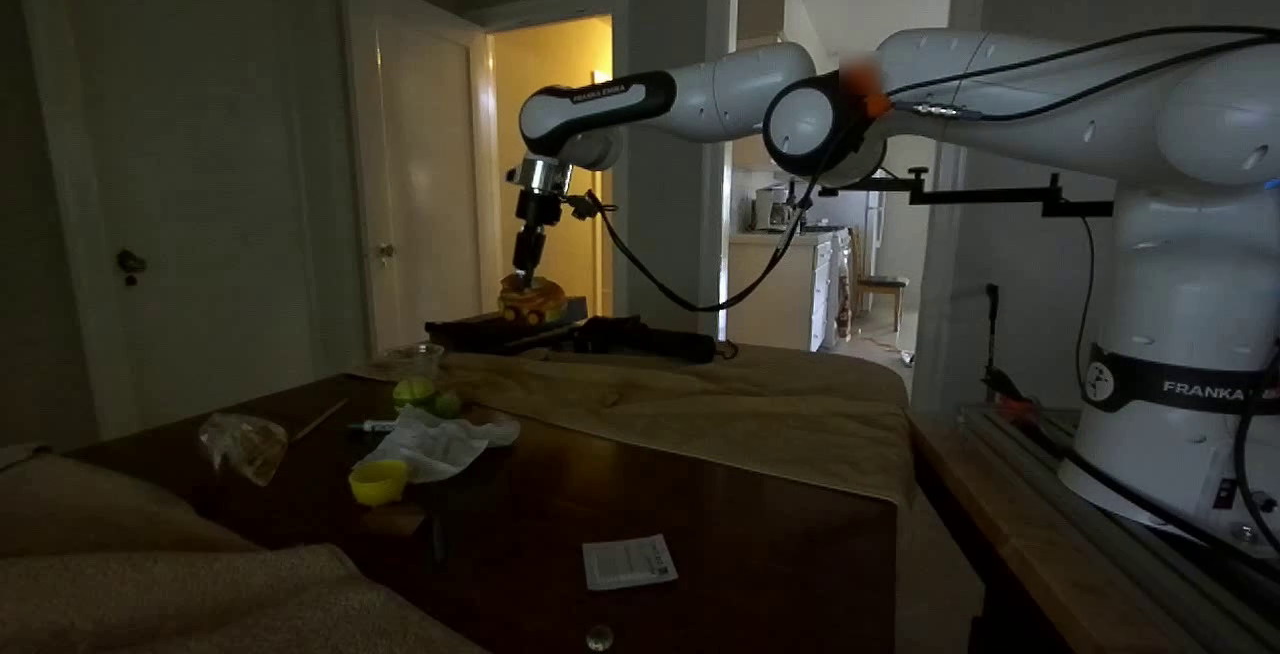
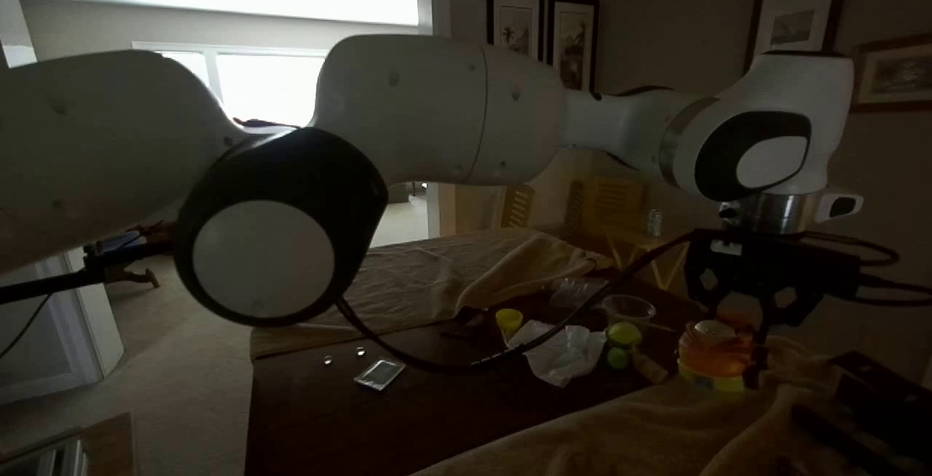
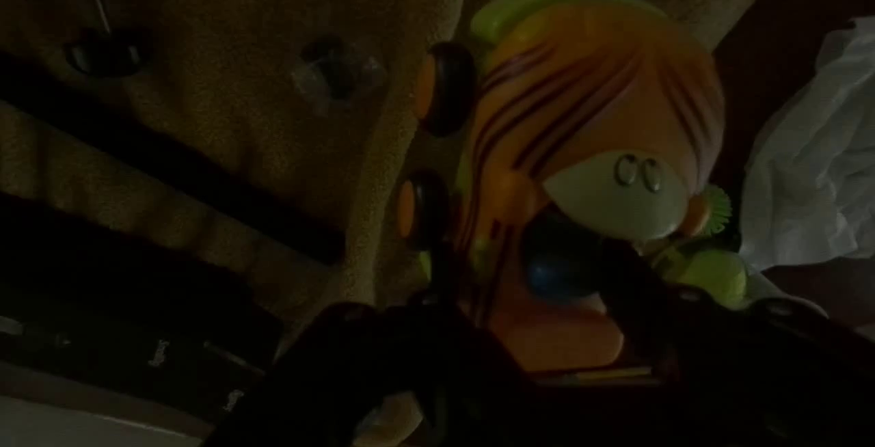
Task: Move the car toy to the right
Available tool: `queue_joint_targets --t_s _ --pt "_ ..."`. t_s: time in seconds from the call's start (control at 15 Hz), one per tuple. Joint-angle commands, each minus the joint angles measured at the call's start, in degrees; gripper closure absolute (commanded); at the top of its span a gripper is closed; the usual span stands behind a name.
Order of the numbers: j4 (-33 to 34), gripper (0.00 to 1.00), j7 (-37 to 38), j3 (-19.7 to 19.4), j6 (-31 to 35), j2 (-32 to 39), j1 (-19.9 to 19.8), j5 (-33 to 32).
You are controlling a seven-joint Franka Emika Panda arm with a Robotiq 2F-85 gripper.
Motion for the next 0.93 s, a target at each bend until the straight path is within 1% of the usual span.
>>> queue_joint_targets --t_s 0.0,0.4,0.87 --pt "1.2 0.69 -11.5 -1.1 -2.5 -0.2 -1.6 -1.2" --pt "1.5 0.69 -34.7 -0.3 -3.3 1.7 -6.1 0.3" --pt "1.7 0.69 -58.4 0.4 -2.1 5.3 -8.2 0.6"
